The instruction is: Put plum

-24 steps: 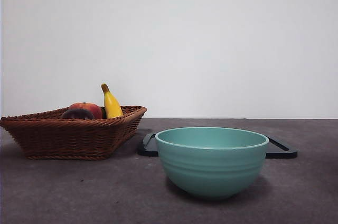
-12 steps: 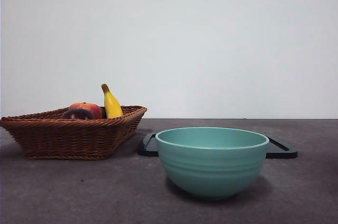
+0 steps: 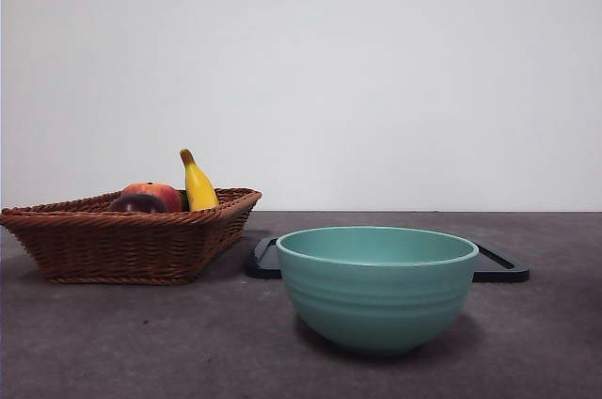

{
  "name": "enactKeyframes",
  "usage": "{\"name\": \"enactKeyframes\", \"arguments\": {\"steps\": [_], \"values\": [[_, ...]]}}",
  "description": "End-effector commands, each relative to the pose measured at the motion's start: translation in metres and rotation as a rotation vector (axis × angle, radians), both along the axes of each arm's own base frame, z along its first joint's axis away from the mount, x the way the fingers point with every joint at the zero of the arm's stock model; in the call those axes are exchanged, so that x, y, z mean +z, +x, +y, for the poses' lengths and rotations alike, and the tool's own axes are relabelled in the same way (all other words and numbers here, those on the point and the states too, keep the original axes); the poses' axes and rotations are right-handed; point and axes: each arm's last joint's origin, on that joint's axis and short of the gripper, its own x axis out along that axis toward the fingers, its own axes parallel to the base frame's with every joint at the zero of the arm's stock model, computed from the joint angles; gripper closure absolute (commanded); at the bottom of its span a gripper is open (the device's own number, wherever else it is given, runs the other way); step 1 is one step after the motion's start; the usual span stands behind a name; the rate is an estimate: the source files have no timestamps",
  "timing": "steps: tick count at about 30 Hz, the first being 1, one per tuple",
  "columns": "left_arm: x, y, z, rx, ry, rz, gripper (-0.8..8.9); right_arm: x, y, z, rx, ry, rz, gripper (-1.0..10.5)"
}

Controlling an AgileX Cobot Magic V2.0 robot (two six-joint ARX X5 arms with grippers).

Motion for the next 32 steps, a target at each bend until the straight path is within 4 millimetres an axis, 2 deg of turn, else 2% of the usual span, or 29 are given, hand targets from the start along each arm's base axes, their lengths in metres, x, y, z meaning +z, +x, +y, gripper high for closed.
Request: {"name": "enactKeyframes", "arguments": {"steps": [1,9,16,22,32], "values": [[-0.012,0.0,0.001,0.011,-0.046,0.0,8.06,0.005,0.0,0.001,0.013,0.007,-0.017,9.4],[-0.043,0.003,0.001,0.013,-0.07,0.044,8.06,0.005,0.0,0.001,0.013,0.007,-0.017,9.4],[-0.059,0.005,0.001,0.016,-0.073,0.12,8.06,0.005,0.0,0.001,0.013,0.007,-0.017,9.4],[-0.064,0.004,0.001,0.018,-0.076,0.182,8.06,0.005,0.0,0.001,0.013,0.007,-0.018,9.4],[-0.064,0.004,0.001,0.017,-0.07,0.181,8.06,0.005,0.0,0.001,0.013,0.007,-0.018,9.4]]}}
